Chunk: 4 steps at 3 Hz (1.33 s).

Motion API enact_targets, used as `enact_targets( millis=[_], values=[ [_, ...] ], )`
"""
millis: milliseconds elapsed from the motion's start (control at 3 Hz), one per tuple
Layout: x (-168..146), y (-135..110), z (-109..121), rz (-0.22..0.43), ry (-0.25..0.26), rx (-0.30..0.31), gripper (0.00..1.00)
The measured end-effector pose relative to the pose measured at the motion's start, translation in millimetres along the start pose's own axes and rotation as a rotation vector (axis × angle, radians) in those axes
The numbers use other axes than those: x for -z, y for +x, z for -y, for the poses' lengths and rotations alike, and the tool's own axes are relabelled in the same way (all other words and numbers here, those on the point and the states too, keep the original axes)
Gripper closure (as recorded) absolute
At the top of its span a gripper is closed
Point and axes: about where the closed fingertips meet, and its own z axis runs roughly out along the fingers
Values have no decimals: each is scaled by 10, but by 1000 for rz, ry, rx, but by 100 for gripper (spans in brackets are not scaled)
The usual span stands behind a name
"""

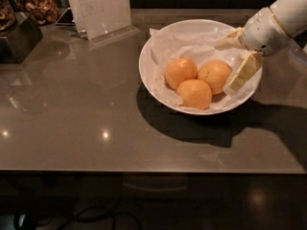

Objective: Pick orange from white bowl

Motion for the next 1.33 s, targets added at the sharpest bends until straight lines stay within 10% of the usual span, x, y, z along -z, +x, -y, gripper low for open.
enact_targets(
  millis=[1333],
  values=[
    [-376,67,43,65,-111,-20,4]
  ],
)
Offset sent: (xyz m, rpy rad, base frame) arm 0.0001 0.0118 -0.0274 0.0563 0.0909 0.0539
